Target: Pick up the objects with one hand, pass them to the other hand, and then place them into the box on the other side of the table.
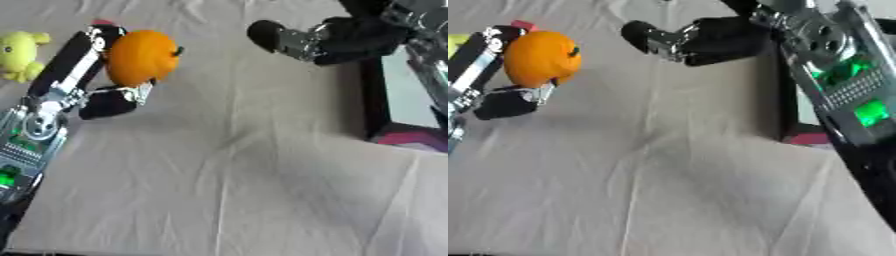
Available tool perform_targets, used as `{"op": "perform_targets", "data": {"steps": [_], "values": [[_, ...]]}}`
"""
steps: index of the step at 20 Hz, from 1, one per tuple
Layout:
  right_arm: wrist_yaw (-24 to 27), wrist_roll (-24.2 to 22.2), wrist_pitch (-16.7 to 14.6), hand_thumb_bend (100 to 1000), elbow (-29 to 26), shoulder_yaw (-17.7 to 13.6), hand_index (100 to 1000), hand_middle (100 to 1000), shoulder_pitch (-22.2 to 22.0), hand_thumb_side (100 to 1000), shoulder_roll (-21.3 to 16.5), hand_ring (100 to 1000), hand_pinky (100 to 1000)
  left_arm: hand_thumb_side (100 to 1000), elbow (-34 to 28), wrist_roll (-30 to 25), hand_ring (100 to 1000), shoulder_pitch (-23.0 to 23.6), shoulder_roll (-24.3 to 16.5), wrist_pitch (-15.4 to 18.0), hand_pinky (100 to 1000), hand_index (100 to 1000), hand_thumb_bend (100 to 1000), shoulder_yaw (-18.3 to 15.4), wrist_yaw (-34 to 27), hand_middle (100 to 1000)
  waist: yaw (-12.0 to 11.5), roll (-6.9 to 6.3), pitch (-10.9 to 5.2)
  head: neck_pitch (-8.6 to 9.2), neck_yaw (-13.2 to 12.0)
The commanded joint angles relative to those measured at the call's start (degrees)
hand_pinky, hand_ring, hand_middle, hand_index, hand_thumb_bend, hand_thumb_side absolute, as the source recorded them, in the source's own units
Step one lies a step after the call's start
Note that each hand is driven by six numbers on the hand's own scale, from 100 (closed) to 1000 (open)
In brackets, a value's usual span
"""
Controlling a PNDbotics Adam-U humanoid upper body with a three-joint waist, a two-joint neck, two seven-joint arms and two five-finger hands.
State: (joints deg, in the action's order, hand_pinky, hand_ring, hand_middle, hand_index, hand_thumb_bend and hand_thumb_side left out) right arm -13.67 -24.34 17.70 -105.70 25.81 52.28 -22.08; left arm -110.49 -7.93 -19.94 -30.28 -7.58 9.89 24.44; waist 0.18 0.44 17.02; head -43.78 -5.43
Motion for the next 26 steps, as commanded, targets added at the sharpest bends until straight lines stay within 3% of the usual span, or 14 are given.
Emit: {"op": "perform_targets", "data": {"steps": [1, 10, 26], "values": [[-2.5, -1.6, -1.3, 431, 1.5, 0.5, 918, 868, 1.7, 566, 1.0, 852, 938, 269, -0.1, 1.3, 624, -0.7, 0.4, 0.8, 688, 555, 100, 0.2, -0.7, 547, -0.1, 0.61, -2.24, -0.34, 0.2], [-7.8, -6.2, -4.3, 432, 6.8, 2.5, 917, 873, 4.0, 561, 4.5, 862, 937, 267, 1.6, 2.9, 624, -1.8, 3.6, 3.0, 688, 554, 100, 1.4, 0.8, 547, -0.3, 0.8, -2.3, -0.34, 0.4], [-12.7, -6.6, -7.7, 455, 12.4, 3.8, 926, 891, 6.2, 496, 8.3, 875, 938, 277, 1.9, 1.8, 621, -3.0, 6.2, 4.9, 688, 553, 100, 2.9, 1.1, 544, -0.5, 0.91, -2.35, -0.34, 0.6]]}}
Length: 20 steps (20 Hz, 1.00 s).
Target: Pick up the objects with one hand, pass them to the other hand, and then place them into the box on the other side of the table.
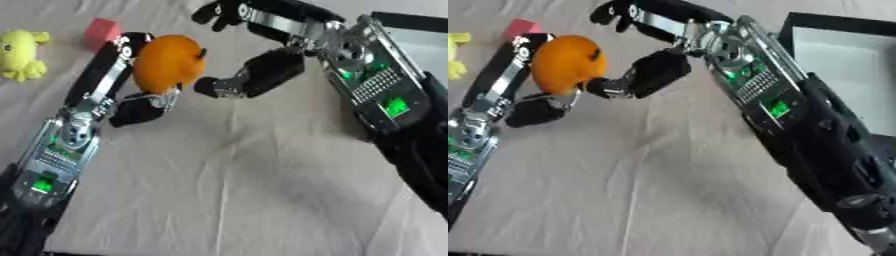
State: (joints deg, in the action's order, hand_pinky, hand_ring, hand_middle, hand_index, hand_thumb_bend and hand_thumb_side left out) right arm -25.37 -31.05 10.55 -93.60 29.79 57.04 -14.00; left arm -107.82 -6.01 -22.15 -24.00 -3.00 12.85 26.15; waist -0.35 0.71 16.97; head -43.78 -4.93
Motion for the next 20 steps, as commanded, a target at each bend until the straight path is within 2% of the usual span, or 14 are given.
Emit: {"op": "perform_targets", "data": {"steps": [1, 10, 20], "values": [[-1.5, 0.0, -0.7, 456, 0.8, -0.1, 926, 892, 1.7, 497, 0.4, 875, 938, 278, -0.7, -0.1, 621, -0.8, -0.1, 0.4, 687, 553, 100, 0.0, -0.7, 544, 0.0, 0.65, -2.33, -0.34, 0.0], [-4.4, 0.3, -2.2, 444, 5.0, 0.4, 924, 888, 2.4, 508, 2.7, 873, 936, 279, -0.3, 0.2, 621, -1.6, 1.4, 1.1, 686, 553, 100, 0.6, -0.8, 544, -0.2, 0.85, -2.47, -0.34, 0.3], [-3.6, 1.6, -1.8, 406, 6.0, 0.7, 902, 856, 2.2, 500, 3.9, 855, 931, 275, -0.5, -0.7, 622, -2.5, 2.7, 2.2, 688, 554, 100, 1.2, -0.4, 544, -0.4, 0.77, -2.42, -0.34, 0.6]]}}
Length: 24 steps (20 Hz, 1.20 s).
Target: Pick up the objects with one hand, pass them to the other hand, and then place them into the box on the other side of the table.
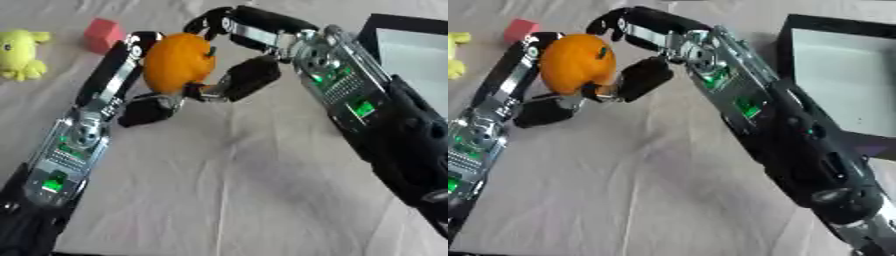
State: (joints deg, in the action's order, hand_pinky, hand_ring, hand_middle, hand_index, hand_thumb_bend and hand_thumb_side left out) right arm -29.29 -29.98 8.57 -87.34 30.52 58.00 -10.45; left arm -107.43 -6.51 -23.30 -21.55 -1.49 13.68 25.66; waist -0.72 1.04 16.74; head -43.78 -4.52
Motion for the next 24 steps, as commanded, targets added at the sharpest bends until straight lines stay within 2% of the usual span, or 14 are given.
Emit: {"op": "perform_targets", "data": {"steps": [1, 4, 8, 10, 17, 19, 20, 21, 24], "values": [[0.6, 1.0, 0.4, 396, -0.3, -0.1, 891, 847, 1.2, 493, 0.4, 849, 930, 276, -0.8, -0.3, 622, -1.4, 0.4, 0.8, 688, 554, 100, 0.5, 0.1, 544, 0.0, 0.44, -2.18, -0.34, 0.3], [1.8, 2.8, 1.4, 305, -0.5, -0.3, 859, 812, 1.1, 468, 0.5, 826, 927, 276, -0.7, -1.0, 623, -1.3, 0.5, 1.0, 688, 555, 100, 0.8, 0.3, 545, 0.0, 0.43, -2.16, -0.34, 0.3], [4.2, 5.3, 3.0, 154, -0.6, -0.3, 763, 694, 0.8, 400, 0.5, 782, 916, 272, -0.7, -1.4, 624, -1.3, 0.6, 1.2, 690, 557, 100, 0.9, 0.5, 547, 0.0, 0.37, -2.14, -0.34, 0.3], [5.5, 6.1, 3.5, 100, -0.8, -0.2, 740, 667, 0.8, 359, 0.5, 772, 914, 269, -0.7, -1.5, 626, -1.3, 0.6, 1.1, 691, 562, 100, 1.0, 0.6, 549, 0.0, 0.38, -2.13, -0.34, 0.4], [7.5, 5.9, 3.3, 100, -1.6, -0.1, 639, 559, 0.6, 223, 0.0, 716, 904, 241, -0.6, -1.2, 628, -1.2, 0.7, 1.0, 693, 583, 100, 1.0, 1.0, 552, 0.1, 0.32, -2.07, -0.34, 0.5], [7.3, 5.6, 2.6, 100, -1.7, -0.1, 596, 515, 0.6, 211, -0.2, 684, 898, 225, -0.7, -1.1, 637, -1.2, 0.6, 1.0, 701, 613, 166, 1.0, 1.1, 565, 0.1, 0.29, -2.07, -0.34, 0.5], [7.3, 5.5, 2.2, 100, -1.8, -0.2, 586, 505, 0.6, 214, -0.2, 678, 897, 230, -0.6, -0.9, 651, -1.1, 0.6, 0.8, 713, 648, 244, 1.0, 1.1, 585, 0.1, 0.26, -2.07, -0.34, 0.5], [7.3, 5.4, 2.0, 100, -1.8, -0.3, 569, 489, 0.5, 214, -0.4, 666, 894, 251, -0.5, -0.7, 668, -1.0, 0.6, 0.6, 728, 698, 310, 1.0, 1.0, 608, 0.2, 0.24, -2.08, -0.34, 0.6], [7.6, 5.7, 2.0, 100, -2.0, -0.8, 554, 475, 0.4, 187, -0.7, 655, 891, 327, -0.3, 0.8, 700, -0.8, 0.6, -0.2, 754, 764, 428, 0.8, 0.5, 659, 0.2, 0.18, -2.1, -0.34, 0.6]]}}
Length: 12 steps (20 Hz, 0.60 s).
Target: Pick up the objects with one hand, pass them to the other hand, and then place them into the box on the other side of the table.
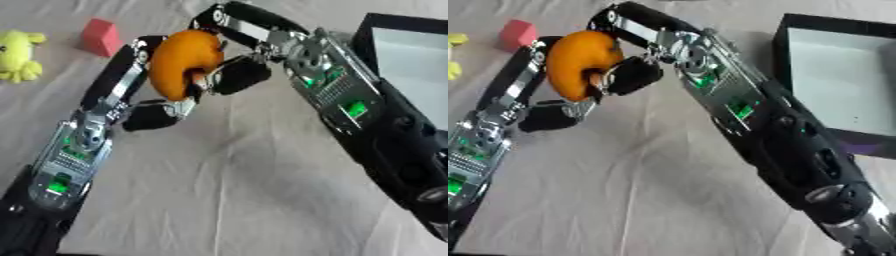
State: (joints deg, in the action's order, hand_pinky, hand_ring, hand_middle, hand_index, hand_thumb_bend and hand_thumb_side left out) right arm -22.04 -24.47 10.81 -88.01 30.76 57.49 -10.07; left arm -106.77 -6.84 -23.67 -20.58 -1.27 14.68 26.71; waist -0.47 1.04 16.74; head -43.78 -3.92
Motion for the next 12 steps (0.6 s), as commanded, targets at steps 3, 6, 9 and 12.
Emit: {"op": "perform_targets", "data": {"steps": [3, 6, 9, 12], "values": [[1.0, 0.4, 0.0, 100, -2.0, -1.5, 551, 473, 0.7, 156, -1.8, 652, 890, 420, -0.7, 2.4, 732, -0.3, -0.5, -1.5, 778, 834, 572, -0.4, -0.6, 709, 0.2, 0.16, -2.14, -0.34, 0.0], [1.6, 0.7, 0.6, 100, -3.0, -2.0, 550, 471, 0.5, 136, -2.6, 649, 888, 433, -0.4, 3.4, 734, -0.1, -0.5, -2.3, 780, 849, 627, -0.4, -0.6, 712, 0.4, 0.11, -2.15, -0.34, 0.0], [2.1, 1.3, 1.5, 100, -4.0, -2.6, 550, 471, 0.2, 131, -3.4, 648, 887, 450, -0.4, 3.8, 737, 0.2, -0.8, -2.4, 782, 853, 668, -0.5, -0.5, 716, 0.6, -0.02, -2.19, -0.34, 0.2], [2.8, 1.8, 2.2, 100, -5.5, -3.6, 551, 470, -0.3, 127, -4.7, 647, 887, 464, -0.4, 3.8, 739, 0.5, -1.2, -2.4, 784, 855, 696, -0.6, -0.1, 718, 0.9, -0.09, -2.27, -0.34, 0.4]]}}
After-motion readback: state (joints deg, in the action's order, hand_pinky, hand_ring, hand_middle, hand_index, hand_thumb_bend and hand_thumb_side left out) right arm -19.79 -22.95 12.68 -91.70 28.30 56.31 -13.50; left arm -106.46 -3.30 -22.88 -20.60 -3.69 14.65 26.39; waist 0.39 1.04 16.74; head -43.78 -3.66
